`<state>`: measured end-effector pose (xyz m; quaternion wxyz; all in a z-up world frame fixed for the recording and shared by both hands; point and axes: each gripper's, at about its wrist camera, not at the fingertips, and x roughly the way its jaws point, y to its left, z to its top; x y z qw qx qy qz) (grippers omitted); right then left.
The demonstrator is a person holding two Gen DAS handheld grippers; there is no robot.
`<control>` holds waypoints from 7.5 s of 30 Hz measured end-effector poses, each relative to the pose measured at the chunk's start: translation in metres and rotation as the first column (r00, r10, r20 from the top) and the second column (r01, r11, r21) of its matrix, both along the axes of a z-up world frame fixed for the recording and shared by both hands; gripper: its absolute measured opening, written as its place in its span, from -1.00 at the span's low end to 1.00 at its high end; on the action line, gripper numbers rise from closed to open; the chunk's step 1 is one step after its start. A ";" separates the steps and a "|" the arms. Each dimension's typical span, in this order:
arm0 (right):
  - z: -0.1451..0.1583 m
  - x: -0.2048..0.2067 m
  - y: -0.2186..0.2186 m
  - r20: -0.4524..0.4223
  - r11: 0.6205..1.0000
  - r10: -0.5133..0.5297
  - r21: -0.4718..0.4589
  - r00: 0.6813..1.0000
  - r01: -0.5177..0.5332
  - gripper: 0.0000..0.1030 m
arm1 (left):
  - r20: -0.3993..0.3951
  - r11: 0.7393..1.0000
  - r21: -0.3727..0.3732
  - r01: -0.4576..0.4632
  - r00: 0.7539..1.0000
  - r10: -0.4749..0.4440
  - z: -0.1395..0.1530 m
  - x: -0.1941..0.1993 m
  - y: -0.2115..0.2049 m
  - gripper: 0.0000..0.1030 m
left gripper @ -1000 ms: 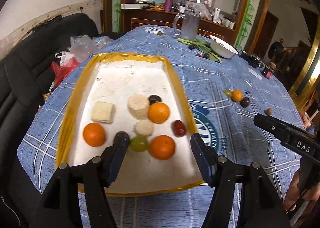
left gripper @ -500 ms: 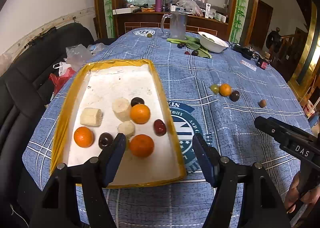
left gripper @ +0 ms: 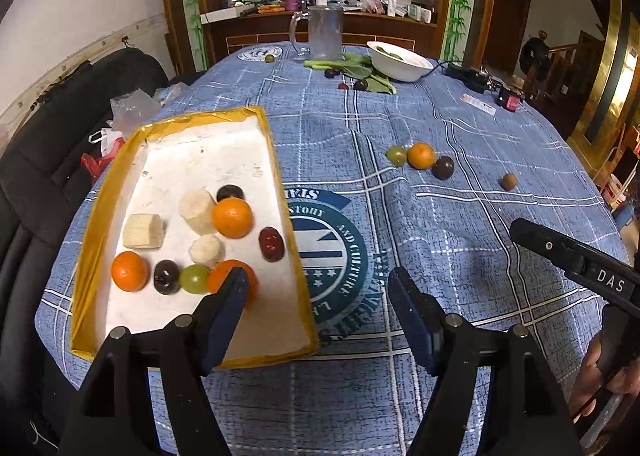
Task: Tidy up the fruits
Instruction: 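Move both grippers back to the remaining fruits, then grasp an orange with the left gripper while the right grasps a dark plum, then carry the orange and plum over the tray and open both grippers, then move both grippers back to the last loose fruits, then grasp a green grape with the left gripper while the right grasps a brown round fruit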
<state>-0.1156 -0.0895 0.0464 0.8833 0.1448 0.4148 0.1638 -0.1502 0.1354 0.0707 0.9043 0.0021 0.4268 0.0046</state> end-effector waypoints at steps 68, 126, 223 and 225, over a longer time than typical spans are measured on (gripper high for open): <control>-0.016 0.132 -0.015 0.016 0.985 -0.024 -0.169 1.000 0.027 -0.48 | -0.056 0.904 0.055 0.424 0.905 -0.421 -0.040 0.183 -0.104 -0.16; -0.003 0.108 0.272 0.023 0.841 0.444 -0.355 0.896 -0.408 -0.43 | 0.056 0.950 -0.218 -0.224 0.969 0.241 -0.019 0.040 0.154 -0.19; -0.030 0.111 -0.034 -0.019 0.966 -0.013 -0.259 1.000 0.008 -0.01 | -0.114 0.946 0.089 0.312 0.946 -0.302 -0.052 0.209 -0.078 -0.57; -0.031 0.111 -0.032 -0.008 0.956 -0.015 -0.294 1.000 0.012 -0.33 | -0.108 0.949 0.072 0.307 0.948 -0.298 -0.052 0.208 -0.075 -0.57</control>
